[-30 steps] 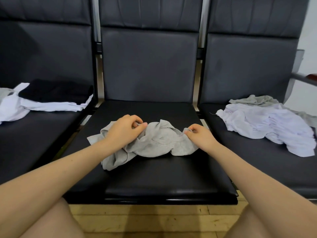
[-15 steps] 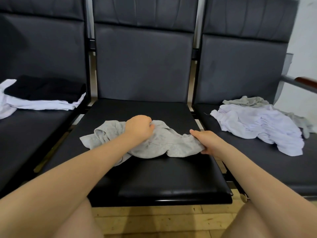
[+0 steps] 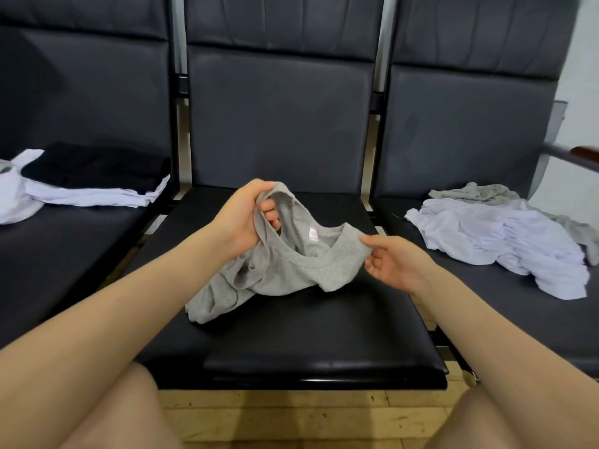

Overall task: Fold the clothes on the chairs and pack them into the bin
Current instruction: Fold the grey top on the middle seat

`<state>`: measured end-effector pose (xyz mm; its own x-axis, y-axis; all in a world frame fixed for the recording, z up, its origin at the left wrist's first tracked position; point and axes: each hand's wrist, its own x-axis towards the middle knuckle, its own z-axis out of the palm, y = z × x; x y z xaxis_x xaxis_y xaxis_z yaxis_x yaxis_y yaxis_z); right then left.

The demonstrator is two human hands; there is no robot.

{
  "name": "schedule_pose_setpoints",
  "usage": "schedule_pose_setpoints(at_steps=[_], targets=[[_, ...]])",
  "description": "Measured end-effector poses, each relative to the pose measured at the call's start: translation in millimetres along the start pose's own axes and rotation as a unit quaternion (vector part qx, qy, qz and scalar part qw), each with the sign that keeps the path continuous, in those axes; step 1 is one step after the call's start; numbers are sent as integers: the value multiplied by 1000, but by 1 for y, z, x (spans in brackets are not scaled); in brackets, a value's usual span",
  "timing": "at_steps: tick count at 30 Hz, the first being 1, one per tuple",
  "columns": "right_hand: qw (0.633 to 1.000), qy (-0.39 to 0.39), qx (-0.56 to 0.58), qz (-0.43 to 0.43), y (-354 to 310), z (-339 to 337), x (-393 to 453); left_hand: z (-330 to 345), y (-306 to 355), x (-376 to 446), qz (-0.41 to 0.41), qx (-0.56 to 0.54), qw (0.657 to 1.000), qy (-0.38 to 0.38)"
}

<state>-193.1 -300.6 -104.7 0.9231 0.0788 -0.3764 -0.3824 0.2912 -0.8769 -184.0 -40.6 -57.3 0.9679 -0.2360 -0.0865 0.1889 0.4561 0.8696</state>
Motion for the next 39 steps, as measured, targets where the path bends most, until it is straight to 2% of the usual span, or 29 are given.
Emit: schedule_pose_setpoints(at_steps=[3,7,9,13,15,18,23,25,28,31,33,35,39], targets=[[989,42,-127,60,10,7,0,0,-6,-3,42,97,994,20],[902,110,-415,46,13,16,-4,0,-12,-3,119,187,973,71],[888,111,-445,45,13,19,-5,0,-14,-3,139,214,962,98],[945,105,-308,16,11,20,-6,-1,-17,-2,125,235,953,146],[960,109,-259,-9,13,21,-2,-2,-17,-1,132,261,945,144],[968,113,-224,-28,17,21,4,-4,-18,-1,147,321,925,137],[958,131,-255,-12,13,24,10,-4,-21,1,142,381,900,159],[971,107,-214,-4,11,28,13,-5,-19,1,132,374,903,164],[997,58,-53,-25,3,39,14,-7,-11,-4,111,336,921,164],[998,29,56,-5,-9,50,10,-9,-5,-12,113,306,931,165],[998,-1,44,52,-11,55,1,-10,-2,-19,124,288,936,157],[998,-23,2,65,-10,58,-8,-10,2,-25,139,276,940,147],[997,21,-7,-69,-29,60,-23,2,27,-41,209,233,938,147]])
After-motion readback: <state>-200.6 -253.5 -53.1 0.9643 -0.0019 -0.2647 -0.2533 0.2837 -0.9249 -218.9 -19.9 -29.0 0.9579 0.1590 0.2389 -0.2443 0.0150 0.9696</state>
